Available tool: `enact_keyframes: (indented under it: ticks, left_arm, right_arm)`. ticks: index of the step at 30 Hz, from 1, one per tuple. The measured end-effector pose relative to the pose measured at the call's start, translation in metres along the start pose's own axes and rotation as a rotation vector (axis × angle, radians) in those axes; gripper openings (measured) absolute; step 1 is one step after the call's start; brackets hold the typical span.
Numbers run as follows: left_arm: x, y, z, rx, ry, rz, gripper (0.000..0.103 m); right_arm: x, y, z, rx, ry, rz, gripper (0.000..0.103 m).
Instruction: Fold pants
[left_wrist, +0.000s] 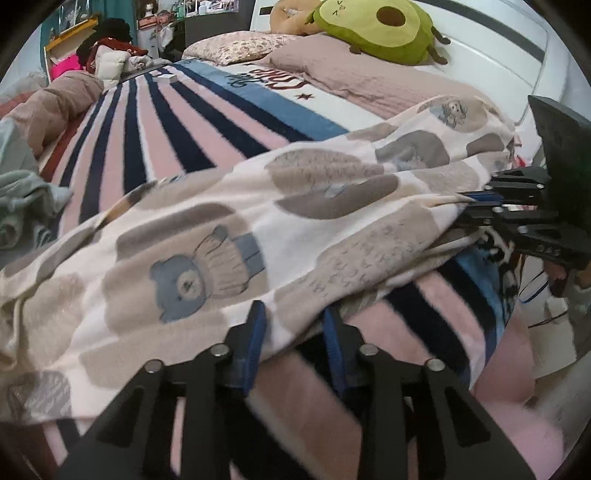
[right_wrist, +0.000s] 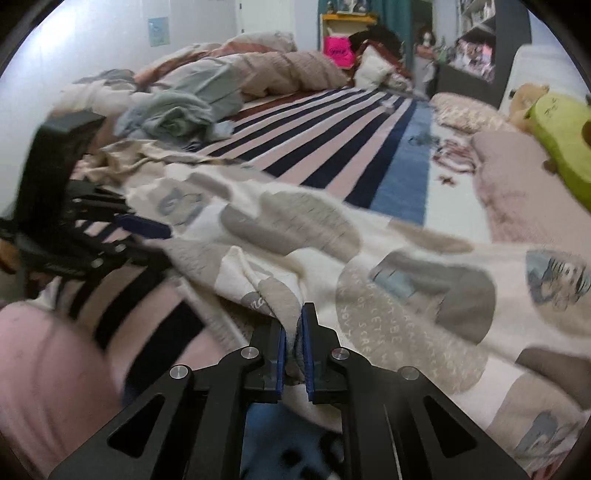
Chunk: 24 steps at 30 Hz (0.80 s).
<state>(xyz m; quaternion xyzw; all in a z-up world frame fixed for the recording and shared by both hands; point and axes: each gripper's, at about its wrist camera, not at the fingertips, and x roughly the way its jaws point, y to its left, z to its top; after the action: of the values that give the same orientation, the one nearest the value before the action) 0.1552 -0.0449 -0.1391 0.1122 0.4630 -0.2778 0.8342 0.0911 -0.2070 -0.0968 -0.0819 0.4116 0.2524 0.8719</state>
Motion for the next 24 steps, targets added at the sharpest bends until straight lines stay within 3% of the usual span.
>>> enact_keyframes:
  ticks: [6,8,10,11,12,13,15,21,24]
  left_arm:
    - [-0.014,0.008,-0.021,-0.057,0.016,0.01,0.023]
    - [-0.022,0.015,-0.026,-0.087,0.009,0.021,0.032]
    - [-0.035,0.026,-0.03,-0.136,-0.021,0.057,0.055]
    - [-0.043,0.033,-0.032,-0.162,-0.036,0.075,0.056]
    - [-0.051,0.042,-0.033,-0.19,-0.048,0.094,0.056]
    - [-0.059,0.051,-0.033,-0.217,-0.061,0.119,0.056]
    - [-0.075,0.07,-0.032,-0.27,-0.092,0.193,0.056]
    - [-0.1,0.127,-0.038,-0.414,-0.131,0.412,0.058]
    - [-0.093,0.148,-0.043,-0.435,-0.093,0.479,0.059]
  right_arm:
    - [0.0,0.015,-0.025,0.004,0.068,0.061,0.003]
    - [0.003,0.02,-0.033,-0.008,0.084,0.052,0.003]
    - [0.002,0.022,-0.037,-0.001,0.09,0.059,0.007]
    - [0.001,0.021,-0.037,0.008,0.091,0.063,0.009]
    - [0.0,0.02,-0.036,0.02,0.093,0.079,0.02]
    - [-0.003,0.018,-0.035,0.037,0.09,0.11,0.033]
    - [-0.011,0.015,-0.033,0.056,0.066,0.135,0.042]
    - [-0.025,-0.001,-0.02,0.086,0.005,0.092,0.042]
    - [-0.023,-0.01,-0.017,0.105,0.001,0.075,0.042]
